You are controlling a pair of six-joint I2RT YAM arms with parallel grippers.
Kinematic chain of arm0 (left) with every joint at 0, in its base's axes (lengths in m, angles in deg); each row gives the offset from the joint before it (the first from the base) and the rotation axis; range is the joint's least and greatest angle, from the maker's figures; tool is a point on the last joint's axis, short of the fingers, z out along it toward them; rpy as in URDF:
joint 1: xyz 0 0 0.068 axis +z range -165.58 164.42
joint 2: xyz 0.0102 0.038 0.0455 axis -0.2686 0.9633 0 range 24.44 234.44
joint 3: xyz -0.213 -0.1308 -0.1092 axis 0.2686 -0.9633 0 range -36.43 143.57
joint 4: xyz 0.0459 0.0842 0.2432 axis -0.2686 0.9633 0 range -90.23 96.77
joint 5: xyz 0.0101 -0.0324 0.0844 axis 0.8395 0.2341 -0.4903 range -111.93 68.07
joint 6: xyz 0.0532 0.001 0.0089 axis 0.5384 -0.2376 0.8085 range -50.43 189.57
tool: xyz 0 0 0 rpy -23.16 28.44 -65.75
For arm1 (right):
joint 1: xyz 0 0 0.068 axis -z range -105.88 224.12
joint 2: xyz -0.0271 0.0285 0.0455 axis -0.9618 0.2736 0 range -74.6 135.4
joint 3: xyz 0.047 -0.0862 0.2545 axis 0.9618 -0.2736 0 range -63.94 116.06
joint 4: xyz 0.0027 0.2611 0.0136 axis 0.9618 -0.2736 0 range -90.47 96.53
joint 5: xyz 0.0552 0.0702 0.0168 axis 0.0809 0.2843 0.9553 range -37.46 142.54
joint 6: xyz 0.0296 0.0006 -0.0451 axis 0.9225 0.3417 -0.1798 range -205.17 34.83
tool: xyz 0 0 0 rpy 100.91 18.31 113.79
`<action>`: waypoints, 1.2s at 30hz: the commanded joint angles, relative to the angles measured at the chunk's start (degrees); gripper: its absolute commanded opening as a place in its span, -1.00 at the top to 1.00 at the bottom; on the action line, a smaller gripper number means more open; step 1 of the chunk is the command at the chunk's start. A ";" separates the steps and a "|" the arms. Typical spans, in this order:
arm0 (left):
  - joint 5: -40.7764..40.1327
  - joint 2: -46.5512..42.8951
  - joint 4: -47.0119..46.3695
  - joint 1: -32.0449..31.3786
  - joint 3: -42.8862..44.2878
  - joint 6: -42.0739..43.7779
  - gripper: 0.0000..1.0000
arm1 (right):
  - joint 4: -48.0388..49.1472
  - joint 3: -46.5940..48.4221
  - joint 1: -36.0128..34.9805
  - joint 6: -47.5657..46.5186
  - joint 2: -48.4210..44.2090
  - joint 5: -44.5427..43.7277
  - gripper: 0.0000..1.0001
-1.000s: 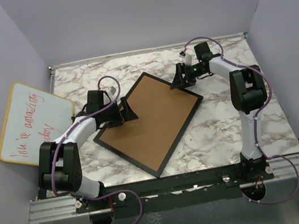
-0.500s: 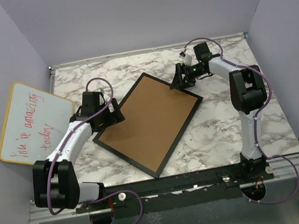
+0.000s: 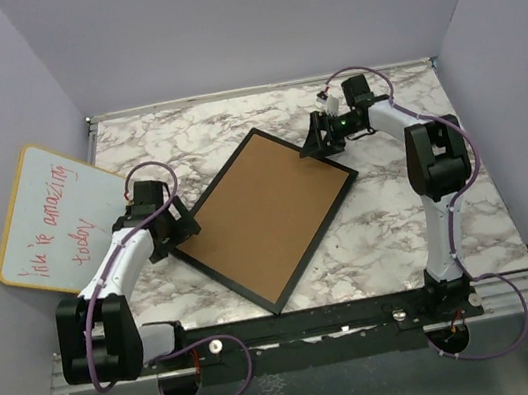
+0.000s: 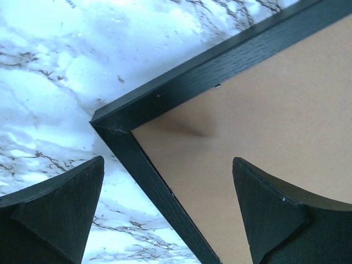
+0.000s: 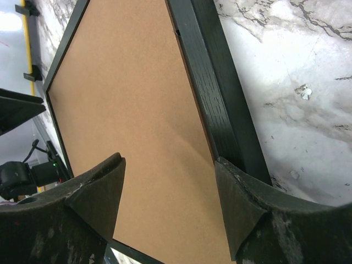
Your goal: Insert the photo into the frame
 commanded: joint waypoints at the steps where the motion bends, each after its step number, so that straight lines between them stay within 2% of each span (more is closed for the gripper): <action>1: -2.07 0.30 0.99 0.51 -1.30 -3.70 -0.98 | -4.29 -0.79 -0.77 -0.27 2.85 -3.76 -0.43; 6: 6.56 4.69 -4.78 0.66 -2.14 -0.97 -0.98 | -4.35 -1.27 -0.77 -1.28 2.80 -2.26 -0.42; 15: 19.88 5.76 -17.98 0.60 -2.11 -1.19 -0.98 | -1.35 -9.22 -1.18 -3.41 -1.76 4.06 -0.19; 20: 21.51 6.40 -20.24 0.68 -1.31 -1.12 -0.98 | -0.98 -12.73 -1.93 -3.25 -4.03 5.17 -0.08; 23: 19.83 6.64 -20.32 0.70 -0.57 -0.90 -0.98 | 0.67 -14.35 -1.94 -3.34 -6.19 7.91 0.02; 25: 17.44 6.51 -19.50 0.70 0.04 -0.33 -0.98 | 4.18 -15.81 -1.95 -1.87 -9.30 1.25 0.03; 30: 9.48 6.08 -15.52 1.09 2.68 1.95 -0.98 | 18.04 -20.11 -1.85 1.27 -18.19 -19.16 -0.28; 36: 5.45 6.56 -12.37 1.48 5.97 4.03 -0.98 | 18.46 -17.95 -1.91 3.78 -21.14 -31.00 -0.37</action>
